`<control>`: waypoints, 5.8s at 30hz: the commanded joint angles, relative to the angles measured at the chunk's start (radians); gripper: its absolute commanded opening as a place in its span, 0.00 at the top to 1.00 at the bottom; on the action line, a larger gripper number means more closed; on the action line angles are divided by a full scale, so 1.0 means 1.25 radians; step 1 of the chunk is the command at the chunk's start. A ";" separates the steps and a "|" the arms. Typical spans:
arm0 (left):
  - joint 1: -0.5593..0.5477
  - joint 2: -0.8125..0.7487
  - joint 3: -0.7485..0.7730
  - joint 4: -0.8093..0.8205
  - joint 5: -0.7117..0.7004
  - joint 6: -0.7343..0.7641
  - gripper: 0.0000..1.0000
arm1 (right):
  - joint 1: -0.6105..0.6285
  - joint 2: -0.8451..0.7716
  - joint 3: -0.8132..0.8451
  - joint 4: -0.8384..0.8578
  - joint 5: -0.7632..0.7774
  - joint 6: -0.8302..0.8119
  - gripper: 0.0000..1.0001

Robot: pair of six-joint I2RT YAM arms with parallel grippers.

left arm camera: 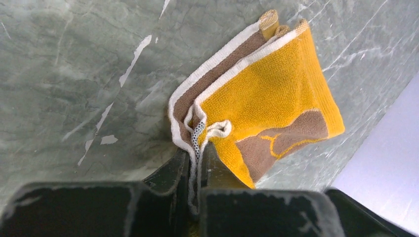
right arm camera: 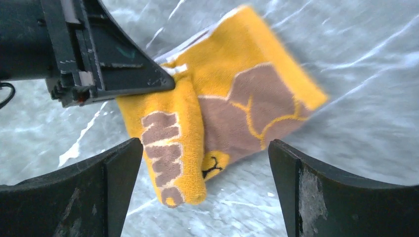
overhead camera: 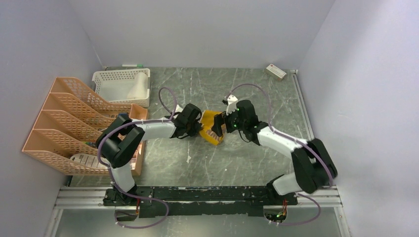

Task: Roll the towels
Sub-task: Roll the towel at the center of the board.

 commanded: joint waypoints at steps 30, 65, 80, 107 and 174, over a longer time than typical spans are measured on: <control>0.087 -0.008 -0.005 -0.055 0.161 0.064 0.93 | 0.421 0.132 0.006 -0.044 0.599 -0.436 0.47; 0.014 -0.041 0.057 -0.115 0.044 0.100 0.01 | -0.032 0.226 0.032 0.130 -0.494 0.161 1.00; 0.014 0.048 0.053 -0.023 0.050 0.124 0.89 | -0.023 -0.030 0.045 -0.120 0.105 -0.018 0.00; 0.037 0.056 0.038 -0.004 0.106 0.147 0.93 | 0.467 0.106 0.046 -0.083 0.689 -0.179 0.00; 0.093 0.009 0.121 0.015 0.115 0.348 0.24 | -0.122 0.399 0.268 -0.114 -0.344 0.208 1.00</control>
